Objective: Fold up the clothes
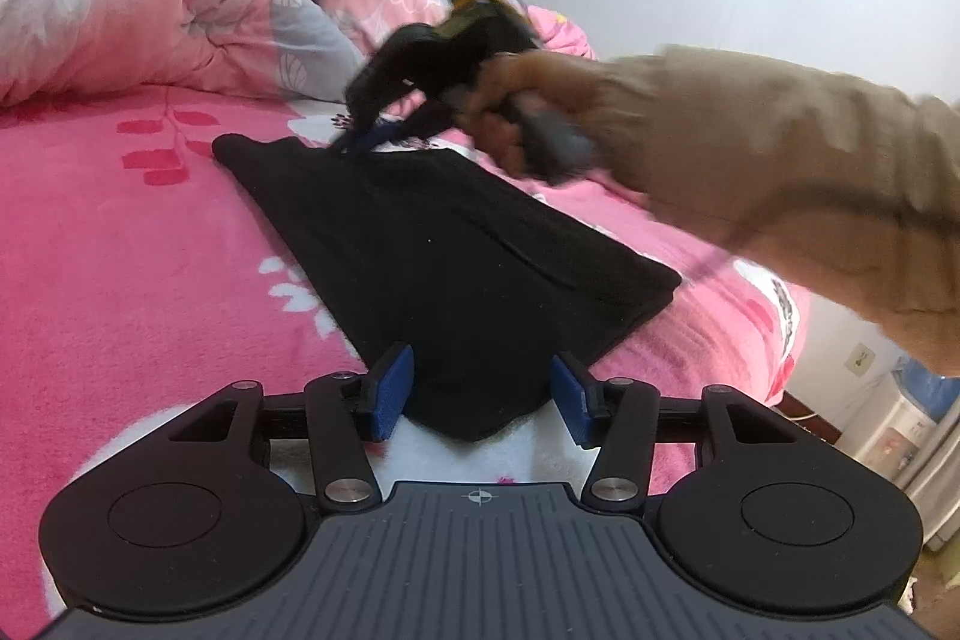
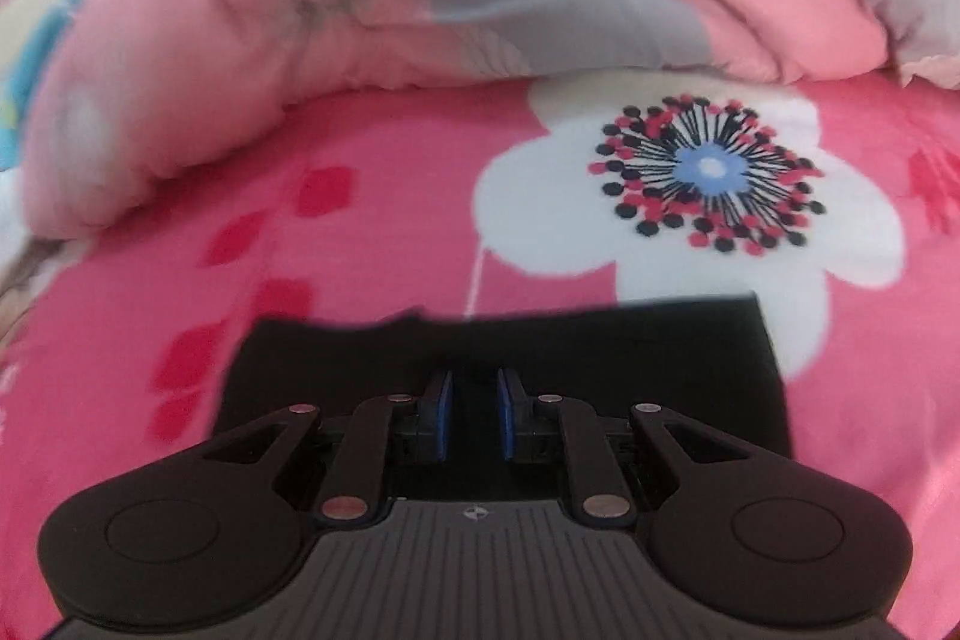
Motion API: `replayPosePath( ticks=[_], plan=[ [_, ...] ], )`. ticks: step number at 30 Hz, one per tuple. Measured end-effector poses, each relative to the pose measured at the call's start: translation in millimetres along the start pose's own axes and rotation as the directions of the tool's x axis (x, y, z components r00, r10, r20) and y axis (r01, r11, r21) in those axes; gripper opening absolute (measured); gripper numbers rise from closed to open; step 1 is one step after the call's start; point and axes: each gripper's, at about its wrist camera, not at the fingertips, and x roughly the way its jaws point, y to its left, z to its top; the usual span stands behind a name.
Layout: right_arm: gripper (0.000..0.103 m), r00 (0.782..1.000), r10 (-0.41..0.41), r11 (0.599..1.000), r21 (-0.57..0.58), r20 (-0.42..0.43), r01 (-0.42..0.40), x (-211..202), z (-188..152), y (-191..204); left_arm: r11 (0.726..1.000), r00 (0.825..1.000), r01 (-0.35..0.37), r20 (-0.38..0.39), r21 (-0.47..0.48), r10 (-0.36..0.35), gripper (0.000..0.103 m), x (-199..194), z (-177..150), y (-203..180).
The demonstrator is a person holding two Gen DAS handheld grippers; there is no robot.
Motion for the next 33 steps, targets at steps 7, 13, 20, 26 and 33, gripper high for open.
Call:
replayPosePath(
  ticks=[7,13,20,26,33],
  plan=[
    [0.017,1.0,0.007,1.0,-0.007,0.029,-0.007,-25.1,7.1,0.9,1.0,1.0,0.008,0.005,0.012,-0.008,0.056,0.7,-1.6,-0.8],
    [0.017,0.995,0.061,0.975,-0.207,-0.083,-0.077,-7.5,-6.0,46.3,1.0,1.0,0.006,0.004,0.014,-0.006,0.056,1.3,-1.0,-1.6],
    [0.018,1.0,0.001,0.984,-0.18,-0.004,-0.002,16.8,19.9,45.8,1.0,1.0,0.017,0.009,0.004,-0.017,0.056,0.7,-1.8,-0.6],
    [0.019,0.986,0.132,0.927,-0.339,-0.098,-0.158,-8.9,-10.9,79.2,1.0,1.0,0.02,0.012,0.003,-0.02,0.056,0.7,-2.3,-1.5],
    [0.021,0.988,0.141,0.952,-0.266,-0.061,-0.152,24.6,2.3,100.6,1.0,0.999,0.029,0.014,-0.009,-0.029,0.056,1.3,-1.8,-1.1]
  ],
)
